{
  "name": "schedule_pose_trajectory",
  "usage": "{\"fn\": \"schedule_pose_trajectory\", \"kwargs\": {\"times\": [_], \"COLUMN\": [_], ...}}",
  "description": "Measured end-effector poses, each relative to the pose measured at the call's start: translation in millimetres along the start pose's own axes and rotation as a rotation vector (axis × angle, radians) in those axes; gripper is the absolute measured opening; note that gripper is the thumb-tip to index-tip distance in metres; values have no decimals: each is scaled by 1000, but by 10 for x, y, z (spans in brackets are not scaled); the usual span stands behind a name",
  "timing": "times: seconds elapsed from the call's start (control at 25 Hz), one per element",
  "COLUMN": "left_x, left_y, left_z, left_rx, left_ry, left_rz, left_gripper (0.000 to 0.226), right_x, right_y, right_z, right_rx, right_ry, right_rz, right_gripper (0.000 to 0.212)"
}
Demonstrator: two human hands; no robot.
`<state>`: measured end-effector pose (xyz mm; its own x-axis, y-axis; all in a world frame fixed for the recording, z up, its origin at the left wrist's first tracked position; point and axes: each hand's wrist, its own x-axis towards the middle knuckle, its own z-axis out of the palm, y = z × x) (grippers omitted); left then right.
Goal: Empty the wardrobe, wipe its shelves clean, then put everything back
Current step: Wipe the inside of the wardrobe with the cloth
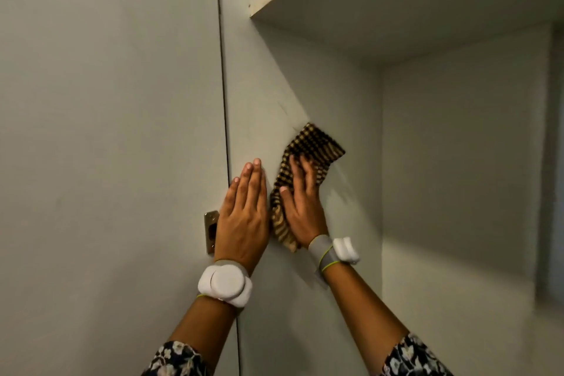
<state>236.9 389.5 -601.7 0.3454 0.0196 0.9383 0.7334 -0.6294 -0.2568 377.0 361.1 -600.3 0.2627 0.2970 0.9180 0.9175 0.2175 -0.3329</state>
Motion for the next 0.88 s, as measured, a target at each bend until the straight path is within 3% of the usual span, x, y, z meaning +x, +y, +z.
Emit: {"fn": "schedule_pose_trajectory", "kwargs": {"times": [0.2, 0.32, 0.4, 0.52, 0.68, 0.8, 0.88], "left_x": [-5, -42, -35, -47, -62, -59, -59], "left_y": [45, 89, 86, 119, 125, 132, 145], "left_z": [31, 111, 135, 189, 192, 176, 168], "left_rx": [-4, 18, 41, 88, 99, 106, 102], "left_ry": [48, 80, 73, 80, 83, 91, 92], "left_rz": [-53, -66, -65, -76, -73, -86, -88], "left_gripper": [54, 53, 57, 56, 60, 60, 61], "right_x": [636, 937, 1197, 1527, 831, 112, -39], "right_y": [-244, -29, 339, 1069, 2010, 2092, 1715], "right_z": [-18, -65, -165, -380, -524, -293, -103], "right_rx": [-123, -191, -211, -152, -61, 70, 49], "right_ry": [22, 39, 124, 181, 194, 225, 308], "right_rz": [-137, -137, -48, 307, 554, 740, 681], "right_gripper": [57, 60, 63, 62, 62, 67, 79]}}
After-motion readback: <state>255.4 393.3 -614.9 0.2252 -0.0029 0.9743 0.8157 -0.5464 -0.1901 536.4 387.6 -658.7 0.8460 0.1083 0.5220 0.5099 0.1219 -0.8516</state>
